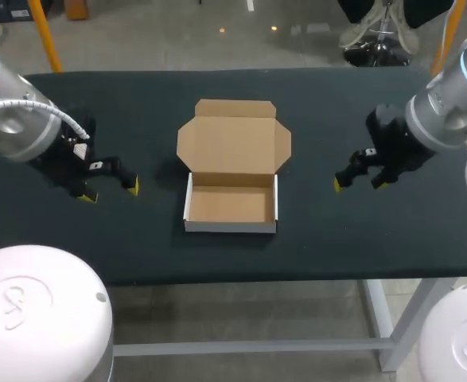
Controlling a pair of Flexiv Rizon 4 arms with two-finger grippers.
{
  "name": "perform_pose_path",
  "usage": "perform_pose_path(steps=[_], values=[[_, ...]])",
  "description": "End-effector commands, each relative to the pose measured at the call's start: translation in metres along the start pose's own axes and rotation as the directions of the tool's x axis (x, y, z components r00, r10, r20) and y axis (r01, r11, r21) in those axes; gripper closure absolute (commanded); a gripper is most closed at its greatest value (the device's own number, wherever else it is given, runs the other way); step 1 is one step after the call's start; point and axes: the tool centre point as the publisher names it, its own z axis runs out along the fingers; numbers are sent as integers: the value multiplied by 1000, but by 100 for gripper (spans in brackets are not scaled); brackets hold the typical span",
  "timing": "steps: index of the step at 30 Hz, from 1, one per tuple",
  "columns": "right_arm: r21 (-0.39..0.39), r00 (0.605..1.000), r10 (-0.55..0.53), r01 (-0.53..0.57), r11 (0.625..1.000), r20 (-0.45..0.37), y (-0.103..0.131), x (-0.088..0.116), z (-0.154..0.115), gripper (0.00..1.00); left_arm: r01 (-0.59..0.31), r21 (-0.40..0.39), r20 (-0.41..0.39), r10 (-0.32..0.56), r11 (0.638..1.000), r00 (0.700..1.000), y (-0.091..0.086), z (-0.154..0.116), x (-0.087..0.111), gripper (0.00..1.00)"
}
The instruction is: Assemble the packaging by folding the flat box into shape, placing the metal phone stand inside, and closing the box properly
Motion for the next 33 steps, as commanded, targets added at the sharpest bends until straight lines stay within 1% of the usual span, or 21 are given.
perform_pose_path(steps=[1, 6, 15, 17, 21, 26, 33], values=[[18, 999, 39, -39, 999, 33, -5, -3, -28, 0, 35, -8, 64, -35, 999, 997, 2, -21, 1, 0], [27, 993, 98, -100, 995, 67, -9, -10, -44, 0, 85, 9, 103, -85, 996, 991, 5, -33, -2, 0], [54, 978, 168, -175, 983, 125, -15, -16, -65, 0, 143, 9, 137, -143, 990, 980, 4, -50, -8, 0], [48, 975, 176, -184, 982, 133, -18, -18, -69, 0, 147, 9, 139, -147, 989, 979, 3, -52, -8, 0], [38, 972, 196, -202, 979, 127, -23, -19, -76, 0, 168, 12, 143, -168, 986, 975, 3, -55, -9, 0], [40, 969, 212, -219, 975, 125, -24, -21, -80, 0, 174, 19, 154, -175, 985, 973, 5, -57, -7, 0], [64, 963, 240, -250, 966, 125, -27, -21, -83, 0, 185, 36, 164, -188, 982, 968, 5, -58, -7, 0]])
